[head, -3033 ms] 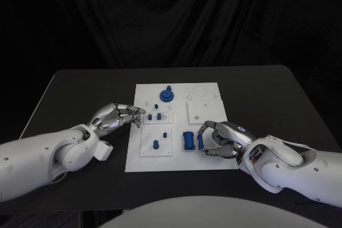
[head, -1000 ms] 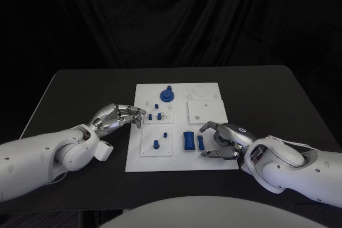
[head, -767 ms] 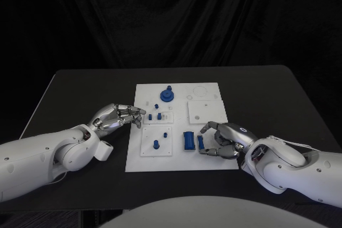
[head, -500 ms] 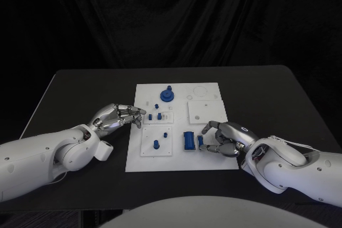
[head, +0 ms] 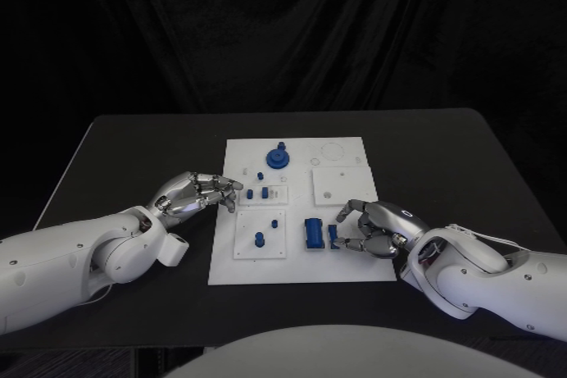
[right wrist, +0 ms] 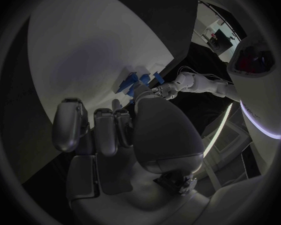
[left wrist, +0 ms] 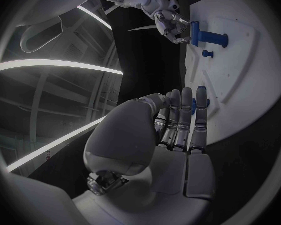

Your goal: Assemble the parts on the task board

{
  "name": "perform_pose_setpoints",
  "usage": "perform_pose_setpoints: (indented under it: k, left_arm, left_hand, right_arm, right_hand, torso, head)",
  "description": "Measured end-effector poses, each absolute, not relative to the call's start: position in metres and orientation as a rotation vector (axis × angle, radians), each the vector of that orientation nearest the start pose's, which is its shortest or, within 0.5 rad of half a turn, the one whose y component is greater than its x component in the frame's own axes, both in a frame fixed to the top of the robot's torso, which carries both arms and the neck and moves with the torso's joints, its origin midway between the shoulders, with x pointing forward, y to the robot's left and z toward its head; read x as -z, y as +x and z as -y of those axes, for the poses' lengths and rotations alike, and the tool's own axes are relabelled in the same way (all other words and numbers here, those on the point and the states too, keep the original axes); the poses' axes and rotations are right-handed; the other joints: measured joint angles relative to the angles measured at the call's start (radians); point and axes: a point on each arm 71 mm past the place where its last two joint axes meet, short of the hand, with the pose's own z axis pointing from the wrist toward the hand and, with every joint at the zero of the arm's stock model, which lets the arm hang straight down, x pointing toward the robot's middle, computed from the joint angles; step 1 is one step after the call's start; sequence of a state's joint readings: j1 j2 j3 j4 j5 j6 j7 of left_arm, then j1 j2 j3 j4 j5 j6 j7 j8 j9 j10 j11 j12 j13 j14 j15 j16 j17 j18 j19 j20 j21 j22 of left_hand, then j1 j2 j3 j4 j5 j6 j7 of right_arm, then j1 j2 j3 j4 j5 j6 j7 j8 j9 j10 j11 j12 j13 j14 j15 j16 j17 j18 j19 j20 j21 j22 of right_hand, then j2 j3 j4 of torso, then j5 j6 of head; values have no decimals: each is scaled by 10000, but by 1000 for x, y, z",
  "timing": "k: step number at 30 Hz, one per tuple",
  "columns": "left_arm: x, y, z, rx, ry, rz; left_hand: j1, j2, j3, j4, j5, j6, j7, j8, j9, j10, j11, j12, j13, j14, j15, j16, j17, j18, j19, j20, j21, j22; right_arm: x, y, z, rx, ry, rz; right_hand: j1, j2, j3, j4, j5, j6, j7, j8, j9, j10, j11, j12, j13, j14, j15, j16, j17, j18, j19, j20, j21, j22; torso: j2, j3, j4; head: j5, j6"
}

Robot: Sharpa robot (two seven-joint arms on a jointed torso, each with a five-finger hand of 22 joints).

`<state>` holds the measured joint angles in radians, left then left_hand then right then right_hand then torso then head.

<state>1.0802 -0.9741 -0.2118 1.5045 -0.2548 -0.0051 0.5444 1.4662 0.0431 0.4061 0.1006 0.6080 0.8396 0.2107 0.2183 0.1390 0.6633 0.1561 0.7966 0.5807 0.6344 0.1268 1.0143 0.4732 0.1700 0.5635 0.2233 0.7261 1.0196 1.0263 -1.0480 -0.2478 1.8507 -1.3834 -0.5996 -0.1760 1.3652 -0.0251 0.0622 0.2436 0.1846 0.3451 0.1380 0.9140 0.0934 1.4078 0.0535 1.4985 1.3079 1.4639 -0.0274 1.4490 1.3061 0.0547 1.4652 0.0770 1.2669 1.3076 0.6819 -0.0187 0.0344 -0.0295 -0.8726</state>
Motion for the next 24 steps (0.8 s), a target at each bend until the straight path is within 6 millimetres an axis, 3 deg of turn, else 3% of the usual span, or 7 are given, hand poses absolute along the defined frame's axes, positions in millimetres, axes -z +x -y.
perform_pose_setpoints:
  k: [12,24]
  left_arm:
    - [279,421,-261,16157,-8979,-17310]
    - [279,421,-262,16154,-8985,-17299]
  left_hand:
    - [0,0,0,0,0,0,0,-2,0,0,0,0,0,0,0,0,0,0,0,0,0,0]
    - [0,0,-30,29,0,0,0,-3,0,0,0,0,-33,-36,-36,0,-27,0,0,0,0,0]
  right_arm:
    - [280,349,211,-7499,859,-18311]
    - [283,350,212,-7358,734,-18370]
  right_hand:
    - [364,-171,-93,-323,-386,-37,37,88,-1,-75,2,0,-2,0,0,0,-109,0,0,0,-123,-1]
    - [680,-208,-211,-451,-1215,-181,35,253,-3,-74,2,0,-3,0,0,0,-113,0,0,0,-123,-2]
  torso:
    - [0,-2,1]
    - [2,-2,3]
  head:
    - [14,0]
    - [26,0]
